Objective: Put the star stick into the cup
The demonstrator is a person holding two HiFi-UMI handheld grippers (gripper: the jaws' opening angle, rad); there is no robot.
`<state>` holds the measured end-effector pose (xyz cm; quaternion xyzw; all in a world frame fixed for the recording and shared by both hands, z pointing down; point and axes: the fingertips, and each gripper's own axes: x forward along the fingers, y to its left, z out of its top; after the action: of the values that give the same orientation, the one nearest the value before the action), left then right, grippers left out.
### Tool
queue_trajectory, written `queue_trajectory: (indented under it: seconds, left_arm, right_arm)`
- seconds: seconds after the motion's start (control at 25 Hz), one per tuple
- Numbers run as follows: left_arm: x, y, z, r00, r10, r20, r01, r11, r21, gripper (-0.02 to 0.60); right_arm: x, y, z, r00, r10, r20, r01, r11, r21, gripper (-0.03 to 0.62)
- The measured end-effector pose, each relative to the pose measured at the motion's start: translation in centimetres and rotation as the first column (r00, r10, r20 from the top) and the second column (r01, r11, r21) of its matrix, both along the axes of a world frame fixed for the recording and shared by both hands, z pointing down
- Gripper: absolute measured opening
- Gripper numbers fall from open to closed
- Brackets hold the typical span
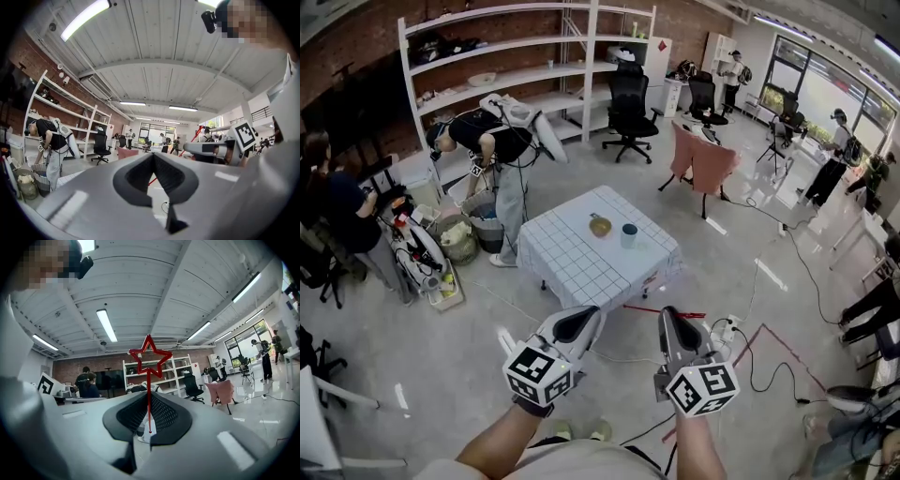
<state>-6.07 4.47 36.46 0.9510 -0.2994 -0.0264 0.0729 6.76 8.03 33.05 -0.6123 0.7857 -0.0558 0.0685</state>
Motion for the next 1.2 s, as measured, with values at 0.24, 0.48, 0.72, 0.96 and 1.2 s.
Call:
queue_trajectory:
  seconds: [0.24,0.48,0.72,0.96,1.2]
  left_arm:
    - [0.0,-1.2,0.2,1.0,-0.023,0.007,0.023,1.0,-0.005,0.005]
    - [1.9,-1.9,0.7,0.999,-0.035,0.009,0.035,0.999,-0.001,0.005]
    - [3.3,-2.2,1.0,0.999,-0.047,0.009,0.047,0.999,-0.008,0.005]
    - [4.6,-3.3,2.0,0.998,-0.054,0.03,0.055,0.998,-0.01,0.005]
    - [5.2,-5.5,2.7,0.998,-0.061,0.035,0.061,0.998,-0.021,0.005]
  right_arm:
    - [0.6,-1.0,0.2,1.0,-0.003,0.001,0.003,1.0,-0.004,0.029]
    - [2.6,-1.6,0.7,1.0,-0.008,-0.003,0.008,1.0,0.005,0.029]
    - [4.5,-2.2,1.3,1.0,-0.014,0.021,0.014,1.0,-0.008,0.029]
    - [5.8,-3.2,2.6,0.999,-0.016,0.036,0.017,1.0,-0.027,0.029]
    - [6.1,-5.7,3.0,0.999,-0.018,0.033,0.02,0.999,-0.047,0.029]
